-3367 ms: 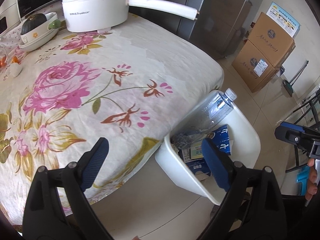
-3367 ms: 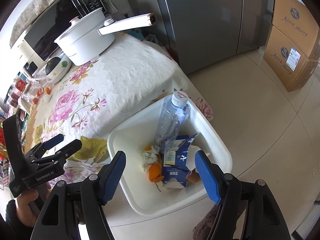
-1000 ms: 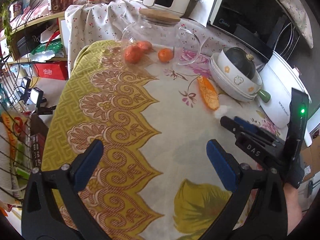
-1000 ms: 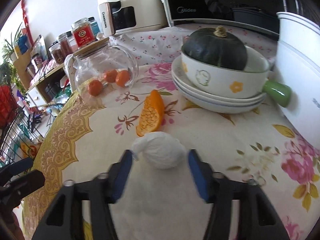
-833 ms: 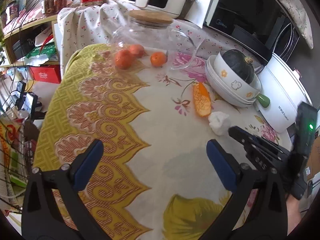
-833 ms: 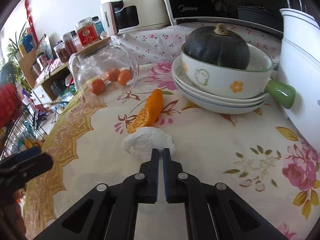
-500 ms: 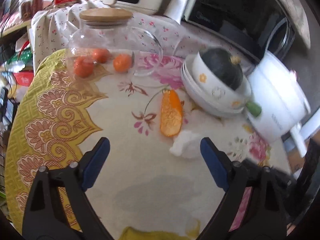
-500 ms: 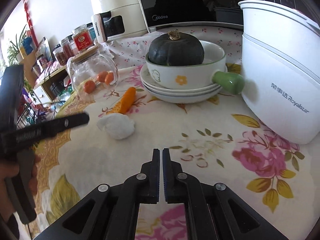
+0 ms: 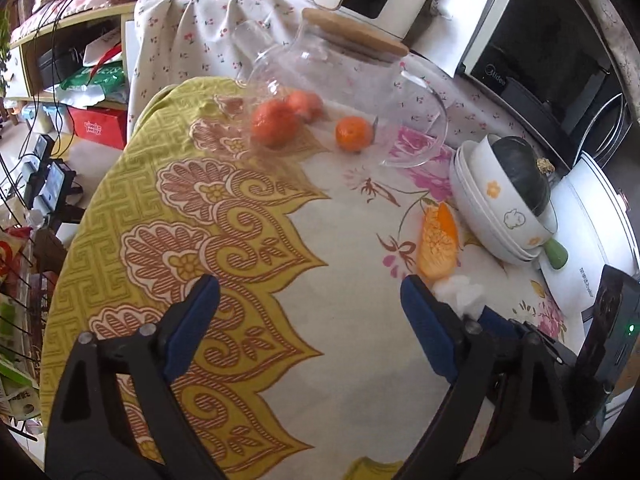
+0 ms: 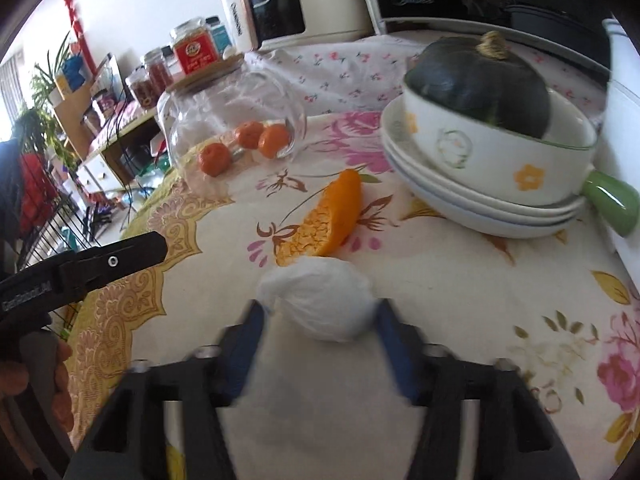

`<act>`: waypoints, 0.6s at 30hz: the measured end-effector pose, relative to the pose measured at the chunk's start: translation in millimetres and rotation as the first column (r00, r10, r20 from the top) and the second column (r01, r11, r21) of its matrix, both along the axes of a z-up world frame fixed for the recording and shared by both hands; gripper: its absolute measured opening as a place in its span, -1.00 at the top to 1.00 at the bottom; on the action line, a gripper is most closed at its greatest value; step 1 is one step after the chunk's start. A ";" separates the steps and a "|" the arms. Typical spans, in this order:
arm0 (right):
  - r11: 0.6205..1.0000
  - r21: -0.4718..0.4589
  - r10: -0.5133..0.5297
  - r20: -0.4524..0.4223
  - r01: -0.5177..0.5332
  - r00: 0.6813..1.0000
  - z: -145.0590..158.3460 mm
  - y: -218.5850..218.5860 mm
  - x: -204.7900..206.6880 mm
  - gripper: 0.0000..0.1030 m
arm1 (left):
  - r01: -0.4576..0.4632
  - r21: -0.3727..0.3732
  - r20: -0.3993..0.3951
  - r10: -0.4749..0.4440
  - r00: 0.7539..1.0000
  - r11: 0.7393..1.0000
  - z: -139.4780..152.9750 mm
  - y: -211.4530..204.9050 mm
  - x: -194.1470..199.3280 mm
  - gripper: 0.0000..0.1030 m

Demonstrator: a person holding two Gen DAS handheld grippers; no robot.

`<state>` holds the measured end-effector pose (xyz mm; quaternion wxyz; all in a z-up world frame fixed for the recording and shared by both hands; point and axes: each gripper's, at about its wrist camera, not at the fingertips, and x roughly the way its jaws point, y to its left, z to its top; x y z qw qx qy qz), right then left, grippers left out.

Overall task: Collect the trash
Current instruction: 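Grasp the white tissue ball with the right tool, then grasp the orange peel strip with the left tool while the right tool holds the tissue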

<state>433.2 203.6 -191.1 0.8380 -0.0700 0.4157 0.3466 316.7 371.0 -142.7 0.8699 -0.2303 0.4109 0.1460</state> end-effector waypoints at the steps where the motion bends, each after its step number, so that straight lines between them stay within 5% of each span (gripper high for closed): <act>1: 1.000 0.012 0.008 0.001 -0.008 1.000 1.2 -3.1 -0.3 0.46 | 0.004 -0.006 0.002 -0.004 1.000 1.000 -1.3 0.0 1.1 -0.78; 10: 0.998 0.006 -0.066 0.013 0.066 0.998 12.2 -84.2 -5.1 0.47 | 0.167 0.022 0.034 -0.168 0.985 0.986 -6.8 -40.9 39.4 -0.76; 18: 0.991 0.085 -0.097 -0.069 0.103 0.993 3.9 -134.8 -1.0 0.47 | 0.400 0.146 -0.058 -0.396 0.916 0.905 -19.2 -69.9 98.4 -0.61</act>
